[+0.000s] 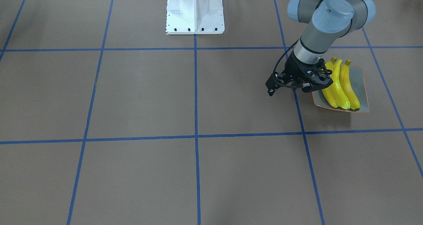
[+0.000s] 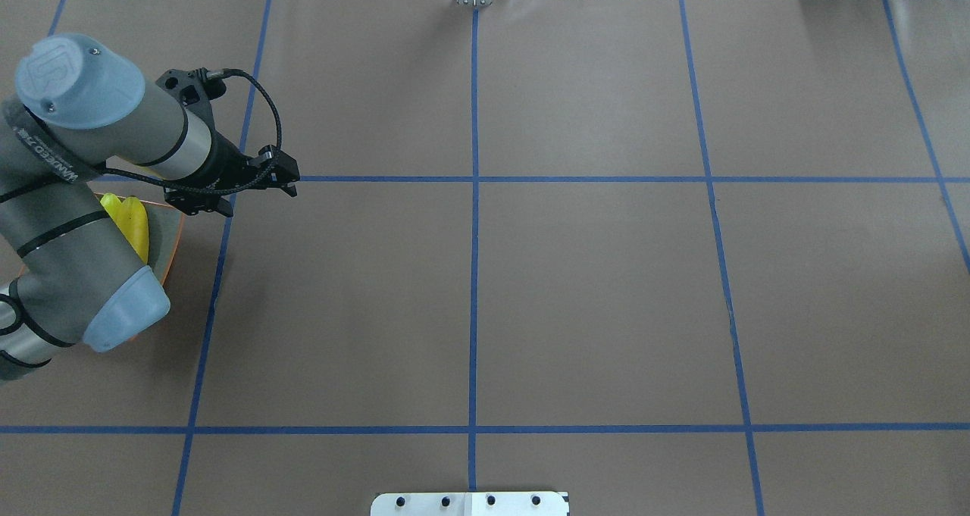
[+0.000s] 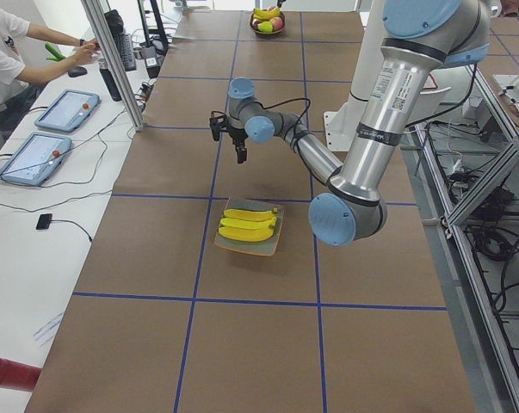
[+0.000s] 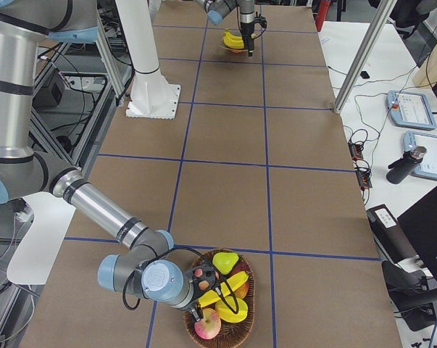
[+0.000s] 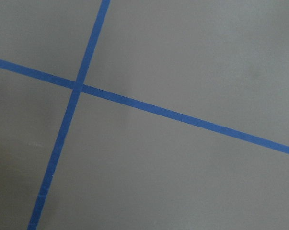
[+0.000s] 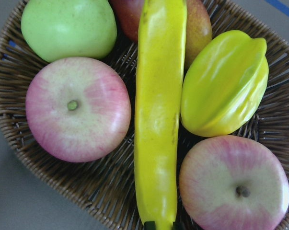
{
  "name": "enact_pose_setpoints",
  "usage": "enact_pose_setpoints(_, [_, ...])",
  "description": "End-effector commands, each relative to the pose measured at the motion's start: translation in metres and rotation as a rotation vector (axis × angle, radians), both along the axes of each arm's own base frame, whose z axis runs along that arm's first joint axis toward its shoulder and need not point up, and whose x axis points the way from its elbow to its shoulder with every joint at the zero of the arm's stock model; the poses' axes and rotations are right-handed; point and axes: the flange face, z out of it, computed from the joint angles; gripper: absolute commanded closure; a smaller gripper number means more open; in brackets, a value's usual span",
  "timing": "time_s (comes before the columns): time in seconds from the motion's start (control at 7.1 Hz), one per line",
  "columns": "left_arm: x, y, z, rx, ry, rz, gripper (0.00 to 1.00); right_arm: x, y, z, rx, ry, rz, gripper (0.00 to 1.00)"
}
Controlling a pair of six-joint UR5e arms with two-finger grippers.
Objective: Transfer all bananas from basket to plate
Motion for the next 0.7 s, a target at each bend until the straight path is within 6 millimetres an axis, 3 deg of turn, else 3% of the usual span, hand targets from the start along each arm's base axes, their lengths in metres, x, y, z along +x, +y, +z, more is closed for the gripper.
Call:
enact_pose_setpoints(0.0, [0.005, 0.000, -0.006, 0.004, 0.009, 0.002, 0.00, 0.021, -0.046, -0.053, -0.015, -0.045, 0.041, 1.00])
enact_pose_setpoints(0.28, [0.007, -0.004, -0.021, 0.056, 0.071, -0.005, 0.00, 0.028, -0.106, -0.104, -0.101, -0.153, 0.105, 1.00])
enact_pose_setpoints(0.56, [0.012, -0.009, -0.021, 0.124, 0.149, -0.011, 0.00, -0.026, -0.169, -0.161, -0.154, -0.280, 0.093, 1.00])
